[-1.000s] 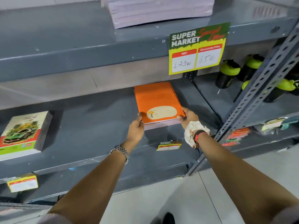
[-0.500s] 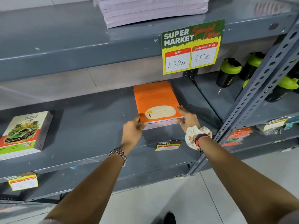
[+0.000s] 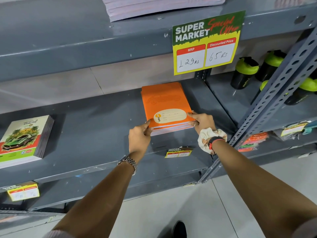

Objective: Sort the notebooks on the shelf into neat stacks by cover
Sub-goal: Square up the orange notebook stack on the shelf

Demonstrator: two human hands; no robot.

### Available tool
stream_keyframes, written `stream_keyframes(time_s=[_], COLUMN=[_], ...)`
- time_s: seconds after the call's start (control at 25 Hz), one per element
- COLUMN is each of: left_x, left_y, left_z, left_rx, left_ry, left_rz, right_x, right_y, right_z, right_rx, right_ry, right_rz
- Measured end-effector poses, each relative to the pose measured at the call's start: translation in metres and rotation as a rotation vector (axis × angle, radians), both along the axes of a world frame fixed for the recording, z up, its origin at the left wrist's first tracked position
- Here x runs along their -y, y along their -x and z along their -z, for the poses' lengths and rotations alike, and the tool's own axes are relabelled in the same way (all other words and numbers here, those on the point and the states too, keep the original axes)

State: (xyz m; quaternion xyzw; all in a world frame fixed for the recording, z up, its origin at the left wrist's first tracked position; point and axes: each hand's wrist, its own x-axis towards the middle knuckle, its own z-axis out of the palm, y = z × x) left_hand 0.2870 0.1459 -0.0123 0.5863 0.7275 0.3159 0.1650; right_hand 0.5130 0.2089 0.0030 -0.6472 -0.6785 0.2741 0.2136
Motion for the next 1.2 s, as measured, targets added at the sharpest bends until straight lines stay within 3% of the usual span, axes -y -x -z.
stream_keyframes(time_s=[0.08,0.28,0.4,1.2], left_x=[0.003,0.006,0.005,0.011], left_y=[-0.003,-0.003,-0.002,0.000], left_z=[-0.002,0.001,0.004,0.014], left_rx=[-0.022,0.146,0.132,0.055], left_ry=[-0.007,-0.046,0.019,-0.073], left_rz=[-0.006,-0.023,-0.026,-0.076], right_x=[0.000,0.008,0.008,0.006], right_y=[-0.001,-0.002,-0.003,-0.007], right_z=[0.001,0.005,0.014,0.022], right_rx=[-0.034,-0.425,-0.456,-0.446], right_ry=[0.005,0.108,0.128,0.078], right_rz=[0.011,0.130,0.184,0.174])
